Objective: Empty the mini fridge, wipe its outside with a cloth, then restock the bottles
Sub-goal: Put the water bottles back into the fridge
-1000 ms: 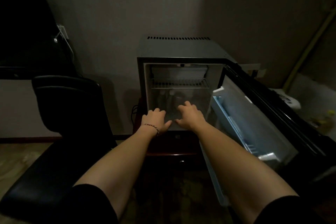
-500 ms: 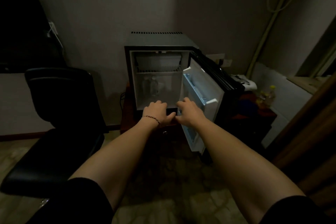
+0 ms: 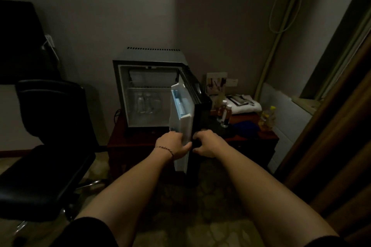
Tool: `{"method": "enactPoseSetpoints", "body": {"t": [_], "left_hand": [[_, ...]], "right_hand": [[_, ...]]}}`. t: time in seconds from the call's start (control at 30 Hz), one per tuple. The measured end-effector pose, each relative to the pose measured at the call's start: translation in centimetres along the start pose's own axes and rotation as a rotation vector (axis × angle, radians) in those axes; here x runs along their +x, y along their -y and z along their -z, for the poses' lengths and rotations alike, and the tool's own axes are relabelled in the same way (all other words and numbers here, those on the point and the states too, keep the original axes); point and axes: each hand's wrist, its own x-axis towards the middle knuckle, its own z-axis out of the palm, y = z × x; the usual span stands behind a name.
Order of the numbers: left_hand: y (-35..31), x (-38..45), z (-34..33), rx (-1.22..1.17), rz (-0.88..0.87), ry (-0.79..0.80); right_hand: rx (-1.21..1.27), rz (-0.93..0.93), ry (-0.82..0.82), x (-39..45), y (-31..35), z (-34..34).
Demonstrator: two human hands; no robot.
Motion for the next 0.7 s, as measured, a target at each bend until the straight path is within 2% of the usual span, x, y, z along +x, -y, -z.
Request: {"method": "enactPoseSetpoints", "body": {"t": [0.17, 0.3, 0.4, 0.6, 0.7], "left_hand": [[-6.9, 1.4, -3.5, -0.041, -0.030, 0.134], [-12.7, 3.5, -5.3, -0.083, -0.091, 0.153], [-16.2, 6.0, -5.9, -0.021, -0.113, 0.149], [-19.9, 13.9, -8.3, 0.023, -0.105, 0.087], [-22.0, 19.2, -9.1, 0.005, -0.130, 0.107]], "right_hand": [[-0.038, -0.053, 0.006, -1.0, -7.1, 2.6], [-0.051, -0.132, -0.030, -1.4, -12.6, 4.0], [0.005, -0.184, -0.062, -1.1, -16.0, 5.1], [0.033, -0.252, -0.110, 1.0, -22.9, 6.9], [0.034, -0.271, -0.113, 3.5, -26.8, 7.8]]}}
